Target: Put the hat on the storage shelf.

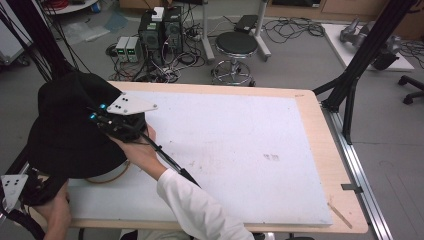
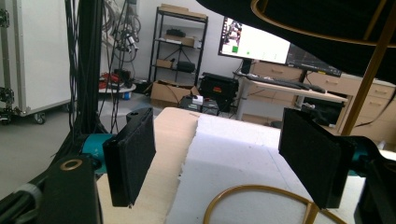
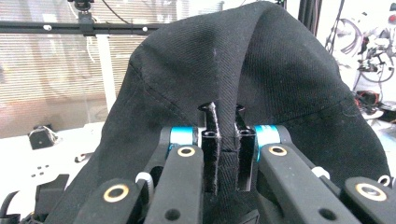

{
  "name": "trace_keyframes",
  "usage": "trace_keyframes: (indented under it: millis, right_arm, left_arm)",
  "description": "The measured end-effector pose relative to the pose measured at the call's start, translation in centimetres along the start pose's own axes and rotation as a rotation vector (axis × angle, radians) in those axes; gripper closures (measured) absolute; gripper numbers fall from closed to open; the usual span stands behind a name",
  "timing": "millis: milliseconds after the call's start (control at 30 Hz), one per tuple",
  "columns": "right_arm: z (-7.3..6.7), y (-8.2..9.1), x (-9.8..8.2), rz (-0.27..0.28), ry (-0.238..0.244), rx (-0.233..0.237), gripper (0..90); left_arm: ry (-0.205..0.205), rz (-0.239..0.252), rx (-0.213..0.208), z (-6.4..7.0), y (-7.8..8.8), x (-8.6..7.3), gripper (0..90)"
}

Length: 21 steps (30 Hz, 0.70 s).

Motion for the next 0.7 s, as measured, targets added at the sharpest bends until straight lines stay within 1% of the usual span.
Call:
trace_keyframes:
  millis: [133, 233, 333, 400, 533, 633, 700]
  right_arm:
    - [0.07, -0.02, -0.1, -0.006, -0.008, 0.005, 84.3]
    - [0.18, -0.03, -0.12, -0.005, -0.011, -0.003, 82.1]
    - [0.37, -0.02, -0.2, -0.011, 0.003, -0.026, 78.7]
    - [0.55, -0.04, -0.33, -0.02, -0.005, -0.036, 78.3]
    - [0.62, -0.06, -0.41, -0.024, -0.014, -0.033, 76.7]
    - [0.56, -0.02, -0.4, -0.025, -0.016, -0.022, 67.6]
    - [0.54, -0.02, -0.48, -0.032, -0.012, -0.02, 65.1]
  left_arm:
    - [-0.001, -0.003, 0.002, -0.08, 0.03, -0.01, 27.4]
    - [0.0, -0.002, 0.001, -0.05, 0.03, 0.0, 27.3]
    - [-0.001, 0.001, 0.001, -0.01, -0.01, 0.0, 27.3]
    - [-0.001, 0.0, 0.001, 0.0, -0.02, 0.0, 27.3]
    - [-0.002, 0.001, 0.001, 0.0, 0.01, 0.02, 27.4]
    - [-0.001, 0.001, 0.002, -0.03, 0.04, 0.04, 27.4]
    - [-0.001, 0.001, 0.002, -0.03, 0.04, 0.04, 27.3]
Point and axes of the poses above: each handheld gripper's, and its own axes: y roughly backward along the jaws, x roughly out of its top, z roughly to its right, the point moved 8 cm from there along -y, roughly forward along the jaws, and after that the axes turned 6 degrees about z, right-handed, at the moved point
